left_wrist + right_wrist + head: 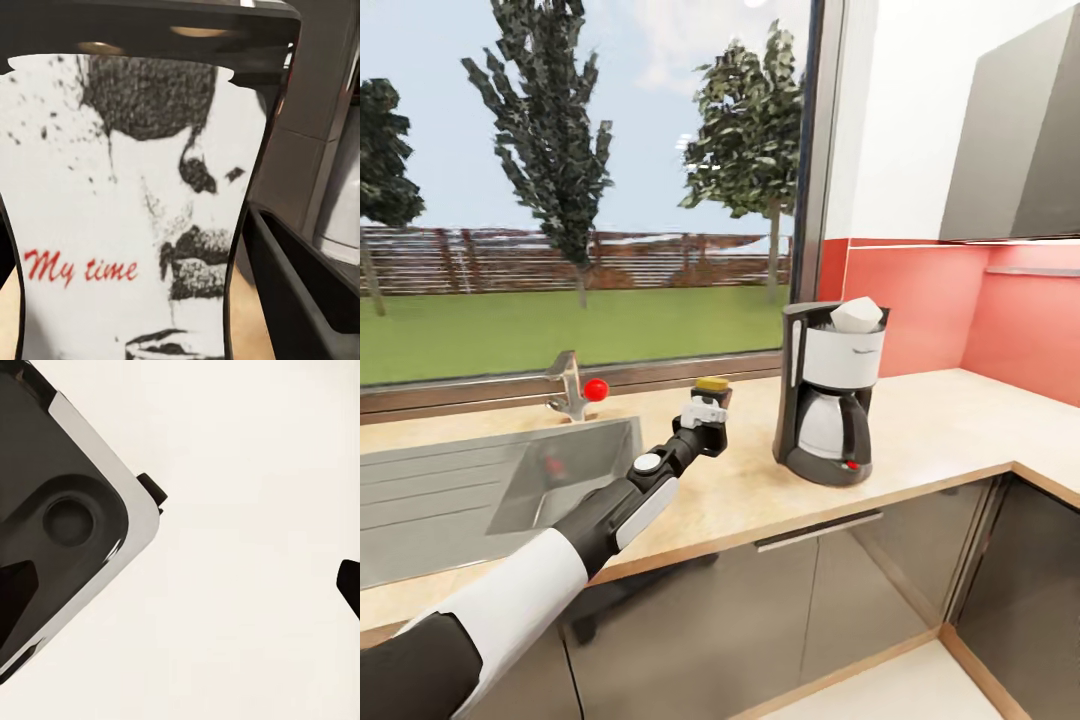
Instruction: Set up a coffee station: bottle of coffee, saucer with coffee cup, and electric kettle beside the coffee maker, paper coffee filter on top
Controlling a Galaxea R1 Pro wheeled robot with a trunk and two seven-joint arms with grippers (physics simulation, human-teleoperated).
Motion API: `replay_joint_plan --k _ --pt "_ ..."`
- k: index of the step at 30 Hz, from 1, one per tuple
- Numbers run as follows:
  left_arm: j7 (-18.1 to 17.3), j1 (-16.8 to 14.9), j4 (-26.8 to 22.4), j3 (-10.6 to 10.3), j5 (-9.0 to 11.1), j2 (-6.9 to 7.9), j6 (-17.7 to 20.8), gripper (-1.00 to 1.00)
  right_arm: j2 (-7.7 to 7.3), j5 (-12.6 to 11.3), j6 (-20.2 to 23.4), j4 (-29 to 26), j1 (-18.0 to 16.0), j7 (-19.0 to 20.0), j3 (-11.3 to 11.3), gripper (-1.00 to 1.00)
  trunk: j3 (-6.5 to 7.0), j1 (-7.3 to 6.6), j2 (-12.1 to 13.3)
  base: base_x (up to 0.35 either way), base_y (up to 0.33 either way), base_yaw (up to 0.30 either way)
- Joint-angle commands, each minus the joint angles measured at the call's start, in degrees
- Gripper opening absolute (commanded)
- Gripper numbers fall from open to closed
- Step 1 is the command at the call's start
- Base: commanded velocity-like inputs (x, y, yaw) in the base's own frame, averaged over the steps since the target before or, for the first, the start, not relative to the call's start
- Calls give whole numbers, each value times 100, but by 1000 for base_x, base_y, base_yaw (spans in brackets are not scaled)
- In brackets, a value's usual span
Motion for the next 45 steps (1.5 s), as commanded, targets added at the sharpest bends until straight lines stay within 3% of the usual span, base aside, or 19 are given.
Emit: replay_joint_plan --k 1,13,18,24,45 --pt "57 -8 -9 -26 39 2 12 -100 -3 16 -13 5 -5 29 -48 100 -7 0 -4 64 -141 7" --pt "78 -8 -18 -28 39 1 12 -100 -3 15 -14 5 -5 29 -57 100 -7 0 -4 168 -205 1" --pt "359 -8 -18 -39 39 -9 12 -100 -3 17 -16 8 -5 29 -57 100 -7 0 -4 49 -75 0" --pt "401 -8 -18 -40 39 -15 12 -100 -3 14 -14 10 -5 29 -54 100 -7 0 -4 3 -212 41" --pt "429 -8 93 -30 39 -7 -212 -100 -3 22 -13 10 -5 29 -54 100 -7 0 -4 27 -45 62"
